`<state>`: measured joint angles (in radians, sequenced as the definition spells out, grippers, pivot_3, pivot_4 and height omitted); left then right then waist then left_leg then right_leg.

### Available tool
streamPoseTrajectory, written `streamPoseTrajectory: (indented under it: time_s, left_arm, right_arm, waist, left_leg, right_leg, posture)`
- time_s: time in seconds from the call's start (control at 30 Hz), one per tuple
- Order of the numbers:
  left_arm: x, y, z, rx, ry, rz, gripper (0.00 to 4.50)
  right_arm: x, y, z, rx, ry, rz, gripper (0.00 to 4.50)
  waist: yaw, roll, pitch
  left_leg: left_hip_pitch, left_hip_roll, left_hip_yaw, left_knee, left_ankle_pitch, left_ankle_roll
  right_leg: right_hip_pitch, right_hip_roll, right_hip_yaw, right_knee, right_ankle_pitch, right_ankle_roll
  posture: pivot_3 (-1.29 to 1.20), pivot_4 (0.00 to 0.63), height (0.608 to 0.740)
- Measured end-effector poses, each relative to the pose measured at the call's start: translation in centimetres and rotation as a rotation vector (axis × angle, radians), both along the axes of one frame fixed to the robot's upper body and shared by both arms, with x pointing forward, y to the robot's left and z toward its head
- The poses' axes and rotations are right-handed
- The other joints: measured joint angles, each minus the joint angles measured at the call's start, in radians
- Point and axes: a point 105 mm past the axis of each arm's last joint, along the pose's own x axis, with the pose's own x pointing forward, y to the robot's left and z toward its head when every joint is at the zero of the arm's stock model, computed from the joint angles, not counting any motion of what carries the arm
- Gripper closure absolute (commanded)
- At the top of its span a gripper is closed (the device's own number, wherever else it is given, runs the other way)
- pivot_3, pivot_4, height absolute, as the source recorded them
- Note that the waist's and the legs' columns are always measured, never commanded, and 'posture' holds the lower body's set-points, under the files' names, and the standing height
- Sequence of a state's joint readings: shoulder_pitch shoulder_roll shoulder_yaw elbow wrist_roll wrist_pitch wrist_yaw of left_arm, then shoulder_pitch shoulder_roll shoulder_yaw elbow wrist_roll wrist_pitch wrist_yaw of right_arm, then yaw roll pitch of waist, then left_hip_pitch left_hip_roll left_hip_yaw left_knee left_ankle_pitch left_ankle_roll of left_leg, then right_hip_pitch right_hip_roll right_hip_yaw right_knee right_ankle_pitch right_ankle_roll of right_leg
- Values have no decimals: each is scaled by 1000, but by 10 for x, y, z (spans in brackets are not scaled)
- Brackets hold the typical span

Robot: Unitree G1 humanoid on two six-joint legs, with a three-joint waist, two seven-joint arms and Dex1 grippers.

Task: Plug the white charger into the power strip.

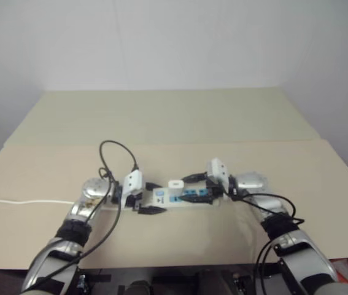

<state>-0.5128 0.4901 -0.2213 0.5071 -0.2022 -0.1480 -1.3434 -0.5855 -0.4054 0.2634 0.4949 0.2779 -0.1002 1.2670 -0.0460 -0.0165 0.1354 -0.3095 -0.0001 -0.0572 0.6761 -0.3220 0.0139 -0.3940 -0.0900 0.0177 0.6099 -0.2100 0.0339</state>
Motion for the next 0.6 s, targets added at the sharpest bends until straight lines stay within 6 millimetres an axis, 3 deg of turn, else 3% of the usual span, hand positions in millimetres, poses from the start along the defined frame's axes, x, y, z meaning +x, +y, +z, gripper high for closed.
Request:
streamPoseTrajectory:
  time_s: [0.23, 0.33, 0.43, 0.53, 0.6]
  left_arm:
    - [2, -1, 2, -1, -3, -7, 1230]
    - [4, -2, 4, -2, -7, -16, 1230]
    - [5, -1, 6, -5, -14, -17, 1230]
    - [6, 0, 3, 8, -9, -12, 239]
    - [6, 2, 1, 13, 2, -7, 35]
  right_arm:
    - [-11, -12, 5, -27, 10, 12, 710]
    - [-16, -29, 8, -54, 37, -12, 710]
    - [-19, -55, 24, -59, 42, -54, 710]
    - [-21, -74, 51, -53, -6, -81, 666]
    - [-23, -85, 62, -55, -23, -107, 666]
  waist:
    - [3, -1, 1]
    - [6, -1, 2]
    - [9, 1, 6]
    - [10, 1, 7]
    - [11, 0, 8]
  left_leg:
    - [-5, 0, 0, 0, 0, 0]
    - [-11, 0, 0, 0, 0, 0]
    - [-12, -1, 0, 0, 0, 0]
    - [-12, -1, 0, 0, 0, 0]
    - [-12, -1, 0, 0, 0, 0]
  right_leg:
    - [-5, 0, 0, 0, 0, 0]
    - [-10, 0, -1, 1, 0, 0]
    - [-12, -1, 0, 0, 0, 0]
    - [-11, -1, -1, 0, 0, 0]
    - [-11, -1, -1, 0, 0, 0]
  posture:
    - [0, 150, 740]
    - [0, 150, 740]
    - [0, 150, 740]
    - [0, 150, 740]
    - [0, 150, 740]
